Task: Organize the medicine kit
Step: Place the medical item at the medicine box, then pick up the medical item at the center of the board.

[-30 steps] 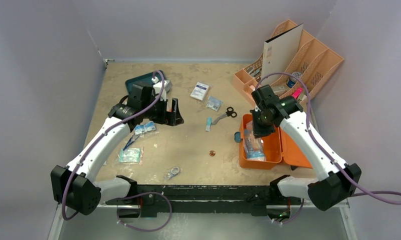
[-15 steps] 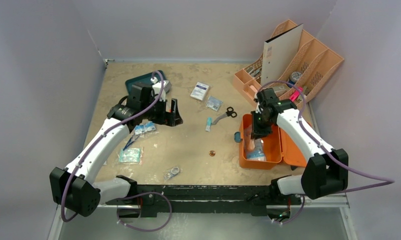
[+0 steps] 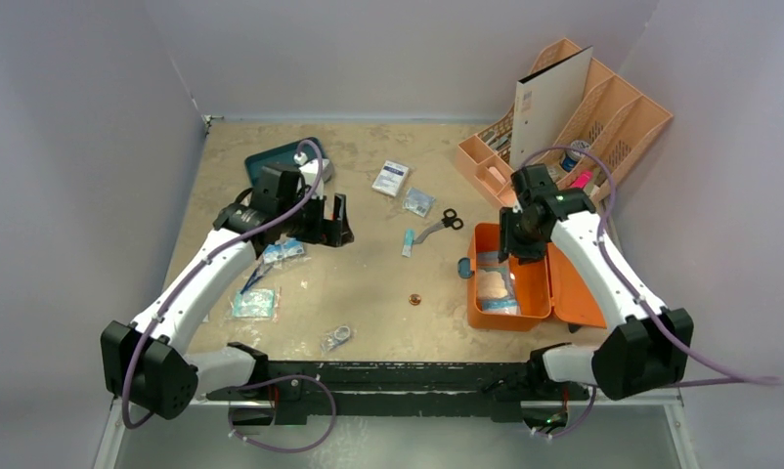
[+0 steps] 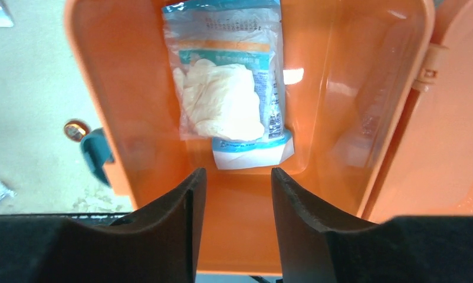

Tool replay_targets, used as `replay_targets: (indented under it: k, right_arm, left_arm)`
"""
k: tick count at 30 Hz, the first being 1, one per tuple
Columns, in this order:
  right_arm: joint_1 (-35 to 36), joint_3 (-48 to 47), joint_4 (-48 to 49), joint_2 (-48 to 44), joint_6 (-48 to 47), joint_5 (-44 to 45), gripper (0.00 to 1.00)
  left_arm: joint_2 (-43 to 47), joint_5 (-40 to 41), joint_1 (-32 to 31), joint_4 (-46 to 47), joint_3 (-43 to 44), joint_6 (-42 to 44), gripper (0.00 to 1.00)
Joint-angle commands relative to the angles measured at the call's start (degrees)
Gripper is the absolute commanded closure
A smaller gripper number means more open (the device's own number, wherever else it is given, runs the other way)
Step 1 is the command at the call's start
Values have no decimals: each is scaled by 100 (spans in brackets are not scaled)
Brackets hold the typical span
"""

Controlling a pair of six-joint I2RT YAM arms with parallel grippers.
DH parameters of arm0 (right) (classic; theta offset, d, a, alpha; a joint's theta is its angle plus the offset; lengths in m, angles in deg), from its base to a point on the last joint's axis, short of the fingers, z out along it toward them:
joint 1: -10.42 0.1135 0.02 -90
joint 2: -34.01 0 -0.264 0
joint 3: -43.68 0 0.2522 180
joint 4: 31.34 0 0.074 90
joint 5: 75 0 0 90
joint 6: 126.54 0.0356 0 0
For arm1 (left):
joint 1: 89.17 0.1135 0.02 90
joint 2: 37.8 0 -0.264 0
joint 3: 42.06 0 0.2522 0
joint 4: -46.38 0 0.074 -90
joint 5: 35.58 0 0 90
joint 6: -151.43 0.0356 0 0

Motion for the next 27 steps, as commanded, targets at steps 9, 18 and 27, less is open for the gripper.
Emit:
replay_targets:
  k: [9, 18, 27]
  right_arm:
    - [-9, -654, -222, -1758, 233, -1288, 3]
    - [-8, -535, -103, -2406, 400, -1939, 1]
    - [-5, -411, -27, -2600, 424, -2081, 1]
  left_arm:
    - [-2014, 644, -26, 172, 1597, -431, 16]
    - [-4678, 833, -65, 111, 3906, -173, 11]
    - [-6347, 832, -171, -77, 5676, 242, 8]
